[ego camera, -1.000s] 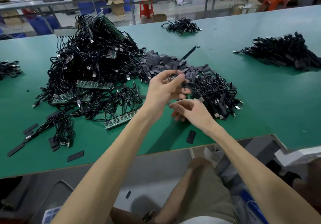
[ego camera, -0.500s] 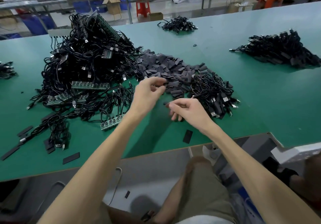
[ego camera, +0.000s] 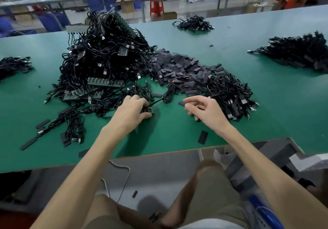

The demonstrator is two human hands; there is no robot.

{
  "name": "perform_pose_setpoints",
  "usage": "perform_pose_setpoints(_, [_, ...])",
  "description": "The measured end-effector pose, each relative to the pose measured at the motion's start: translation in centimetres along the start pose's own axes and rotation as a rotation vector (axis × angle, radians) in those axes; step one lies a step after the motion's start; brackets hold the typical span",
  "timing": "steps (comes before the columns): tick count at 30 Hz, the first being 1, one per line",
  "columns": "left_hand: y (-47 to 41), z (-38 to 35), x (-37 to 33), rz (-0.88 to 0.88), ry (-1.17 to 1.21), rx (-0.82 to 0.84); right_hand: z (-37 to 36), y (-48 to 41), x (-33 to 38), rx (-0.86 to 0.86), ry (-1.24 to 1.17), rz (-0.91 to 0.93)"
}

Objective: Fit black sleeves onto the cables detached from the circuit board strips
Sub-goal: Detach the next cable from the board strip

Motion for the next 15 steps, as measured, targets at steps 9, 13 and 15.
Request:
perform_pose_setpoints(9, [1.4,-0.2,-4.9,-0.146,0.117,-0.168,-1.0,0.4,1.2,0.027,0.146,0.079])
perform_pose_setpoints(13, [1.0,-0.9,-7.3,-0.176,0.121,-0.190,-1.9,0.7,1.8,0.076,0.236,0.108])
perform_pose_setpoints(15, [0.7,-1.0,-8.0,-0.179,0.130,-0.200,-1.4,0.8,1.8,0.032,0.235,0.101])
Point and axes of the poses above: each hand's wrist, its own y-axis away from the middle knuckle, its own z-axis out of the back of the hand, x = y × z, the point moved 9 cm from there along -y, towards the middle knuckle, and after that the axes turned 7 degrees about x, right-handed, at the moved point
